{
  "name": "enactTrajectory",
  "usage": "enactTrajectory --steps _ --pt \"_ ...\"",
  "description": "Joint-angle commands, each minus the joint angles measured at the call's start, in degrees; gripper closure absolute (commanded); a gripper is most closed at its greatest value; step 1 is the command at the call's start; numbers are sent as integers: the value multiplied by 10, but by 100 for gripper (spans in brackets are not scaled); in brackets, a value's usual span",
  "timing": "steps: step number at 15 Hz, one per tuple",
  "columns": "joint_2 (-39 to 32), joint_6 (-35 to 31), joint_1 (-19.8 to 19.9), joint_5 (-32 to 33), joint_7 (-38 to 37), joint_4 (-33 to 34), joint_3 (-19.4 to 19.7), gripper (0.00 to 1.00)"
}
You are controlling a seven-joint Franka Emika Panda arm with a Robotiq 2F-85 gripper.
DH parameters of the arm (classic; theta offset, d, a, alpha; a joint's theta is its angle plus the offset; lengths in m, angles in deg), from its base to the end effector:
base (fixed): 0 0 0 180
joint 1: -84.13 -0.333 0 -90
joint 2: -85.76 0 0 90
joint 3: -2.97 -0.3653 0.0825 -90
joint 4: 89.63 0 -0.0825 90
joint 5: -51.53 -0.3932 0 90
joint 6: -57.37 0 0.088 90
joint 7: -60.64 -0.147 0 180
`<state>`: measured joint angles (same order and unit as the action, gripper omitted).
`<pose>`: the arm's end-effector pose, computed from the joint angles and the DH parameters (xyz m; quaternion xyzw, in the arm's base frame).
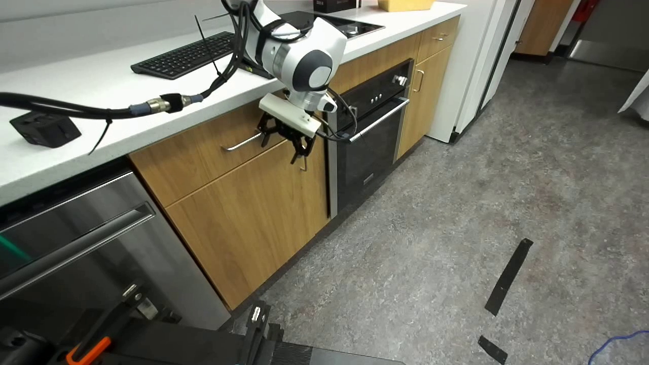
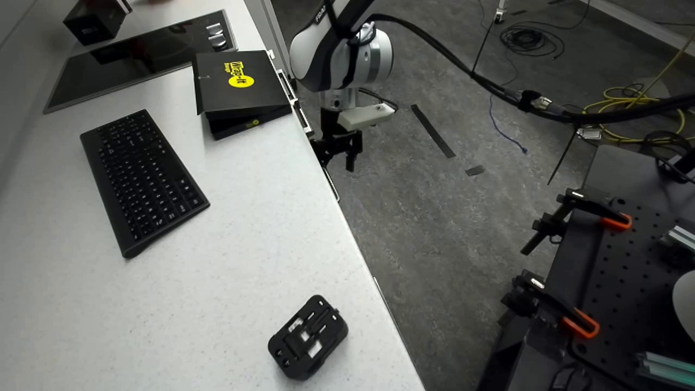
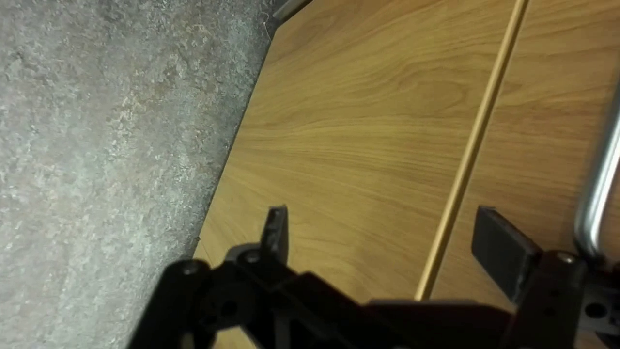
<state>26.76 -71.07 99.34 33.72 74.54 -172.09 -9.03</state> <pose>0.7251 -0.0431 0.0481 -0.9717 0.0570 0.0750 0.2167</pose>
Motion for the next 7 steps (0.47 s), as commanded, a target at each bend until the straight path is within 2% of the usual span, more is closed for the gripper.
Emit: enactTrajectory --steps 1,3,4,7 --pt "-3 42 10 -35 59 15 -44 0" --pt "-7 58 11 -34 55 18 -43 0" --pt "-7 5 3 -10 41 11 -2 0" --pt "-9 7 4 -10 42 14 -3 0"
